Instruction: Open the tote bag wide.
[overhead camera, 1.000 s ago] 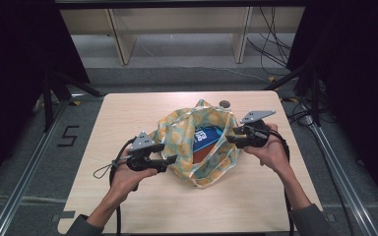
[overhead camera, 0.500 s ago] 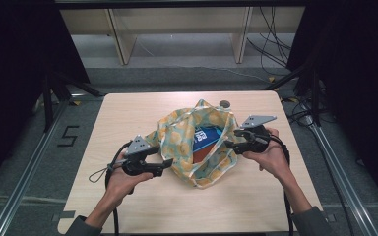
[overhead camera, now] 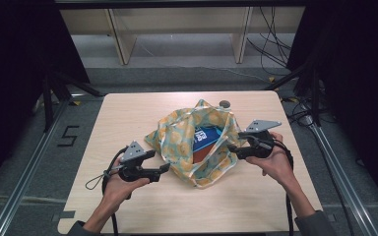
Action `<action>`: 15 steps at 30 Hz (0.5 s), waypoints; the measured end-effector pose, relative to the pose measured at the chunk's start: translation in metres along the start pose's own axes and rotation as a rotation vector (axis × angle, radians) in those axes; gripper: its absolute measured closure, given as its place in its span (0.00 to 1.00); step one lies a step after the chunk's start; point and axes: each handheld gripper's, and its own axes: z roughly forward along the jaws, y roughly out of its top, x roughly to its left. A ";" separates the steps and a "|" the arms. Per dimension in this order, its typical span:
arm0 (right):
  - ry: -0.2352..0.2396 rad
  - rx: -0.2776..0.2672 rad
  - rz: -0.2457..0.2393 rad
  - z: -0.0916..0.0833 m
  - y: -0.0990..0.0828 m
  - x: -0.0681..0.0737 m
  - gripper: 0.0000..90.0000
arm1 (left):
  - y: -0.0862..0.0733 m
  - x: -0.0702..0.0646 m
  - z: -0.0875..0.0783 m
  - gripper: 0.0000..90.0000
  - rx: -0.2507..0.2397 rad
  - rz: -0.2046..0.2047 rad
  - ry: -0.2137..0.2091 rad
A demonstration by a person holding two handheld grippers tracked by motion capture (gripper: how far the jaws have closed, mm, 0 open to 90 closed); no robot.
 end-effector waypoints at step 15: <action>0.020 -0.016 0.018 -0.011 -0.024 0.012 0.36 | -0.032 -0.010 -0.004 0.24 -0.001 -0.007 -0.014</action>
